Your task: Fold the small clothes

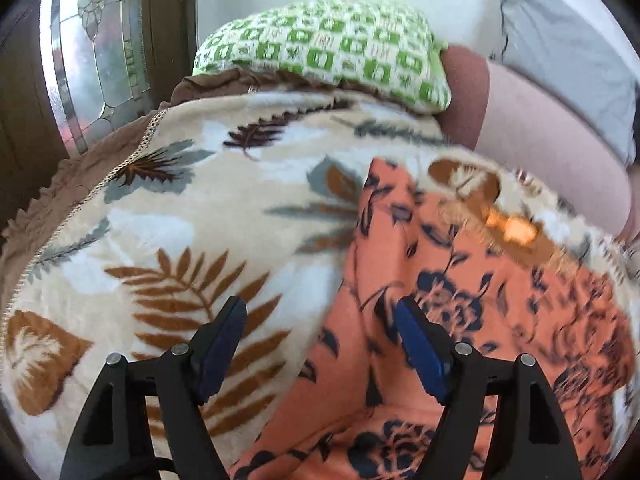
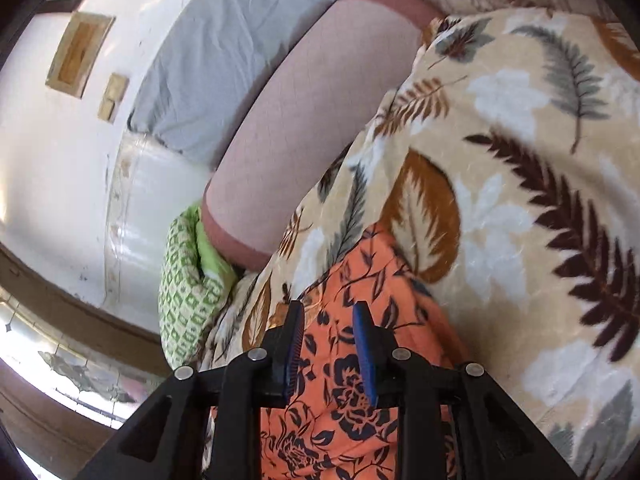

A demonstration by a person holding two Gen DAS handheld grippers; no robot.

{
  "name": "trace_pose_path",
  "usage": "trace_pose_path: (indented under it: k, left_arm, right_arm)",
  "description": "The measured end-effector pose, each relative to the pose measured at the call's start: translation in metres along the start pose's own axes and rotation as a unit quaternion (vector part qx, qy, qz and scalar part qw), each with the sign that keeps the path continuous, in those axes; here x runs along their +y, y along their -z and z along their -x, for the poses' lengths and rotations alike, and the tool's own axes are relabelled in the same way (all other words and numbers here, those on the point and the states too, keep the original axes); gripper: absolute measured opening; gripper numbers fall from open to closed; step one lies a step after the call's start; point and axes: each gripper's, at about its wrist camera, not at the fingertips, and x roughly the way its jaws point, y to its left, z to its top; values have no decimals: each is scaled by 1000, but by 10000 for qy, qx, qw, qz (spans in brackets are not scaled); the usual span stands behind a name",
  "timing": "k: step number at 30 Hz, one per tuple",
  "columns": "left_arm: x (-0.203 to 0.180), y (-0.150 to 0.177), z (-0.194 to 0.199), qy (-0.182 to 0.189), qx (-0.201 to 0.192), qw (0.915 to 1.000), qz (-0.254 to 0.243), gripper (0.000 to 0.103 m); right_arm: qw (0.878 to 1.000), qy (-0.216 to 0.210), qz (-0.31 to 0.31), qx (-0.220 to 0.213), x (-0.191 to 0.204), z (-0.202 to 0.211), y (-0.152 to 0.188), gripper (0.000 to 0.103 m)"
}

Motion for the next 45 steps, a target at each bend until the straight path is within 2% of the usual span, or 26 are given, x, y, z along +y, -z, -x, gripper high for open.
trace_pose_path:
  k: [2, 5, 7, 8, 9, 11, 14, 17, 19, 21, 23, 25, 29, 31, 33, 35, 38, 41, 45]
  left_arm:
    - [-5, 0, -5, 90, 57, 9999, -82, 78]
    - [-21, 6, -21, 27, 282, 9987, -419, 78]
    - [-24, 11, -34, -234, 503, 9967, -601, 78]
    - [-20, 11, -36, -175, 514, 9972, -504, 79]
    - [-15, 10, -37, -123, 558, 9978, -343, 79]
    - [-11, 9, -34, -228, 539, 9977, -332, 79]
    - [-13, 11, -32, -310, 500, 9976, -368, 78]
    - [-17, 12, -25, -268, 425, 9979, -420, 77]
    - [-25, 13, -20, -121, 369, 9978, -546, 77]
    - [-34, 16, -18, 55, 375, 9967, -718, 77]
    - [-41, 20, -23, -62, 475, 9944, -944, 77]
    - [-40, 23, -28, -66, 582, 9943, -892, 78]
    - [-31, 19, -27, 29, 672, 9958, -627, 78]
    - [-33, 21, -27, 3, 654, 9956, -677, 78]
    - [-35, 24, -28, -45, 621, 9950, -783, 78]
    - [-36, 24, -27, -77, 589, 9947, -839, 78]
    - [-42, 25, -19, -184, 477, 9935, -1014, 78]
    - [-50, 29, -7, -222, 280, 9914, -1258, 78]
    - [-59, 32, 11, -177, 32, 9901, -1394, 78]
  right_arm:
    - [9994, -103, 66, 331, 1, -15, 4, 28]
    - [9966, 71, 3, 822, -6, -44, 16, 28]
    - [9909, 701, -42, 1152, -18, -66, 22, 26]
    - [9889, 944, -73, 1145, -24, -71, 24, 26]
    - [9900, 888, -77, 1092, -26, -71, 25, 26]
    - [9909, 977, 120, 916, -16, -64, 23, 27]
    - [9946, 707, 455, 602, 2, -52, 25, 28]
    - [9924, 427, 623, 968, 16, -64, 36, 28]
    - [9869, 639, 817, 1233, 20, -78, 49, 28]
    - [9786, 1097, 912, 1482, 15, -91, 55, 27]
    - [9790, 1094, 967, 1423, 16, -90, 58, 27]
    - [9747, 1149, 1035, 1617, 20, -88, 59, 27]
    - [9723, 943, 1082, 1845, 31, -81, 70, 27]
    - [9672, 754, 1316, 2037, 40, -80, 80, 27]
    - [9599, 822, 1611, 2142, 44, -84, 93, 29]
    - [9543, 949, 1828, 2166, 45, -90, 100, 29]
    - [9536, 996, 1940, 2078, 53, -82, 101, 29]
    - [9522, 848, 2131, 2017, 63, -76, 109, 30]
    - [9401, 1068, 2526, 2025, 71, -80, 126, 30]
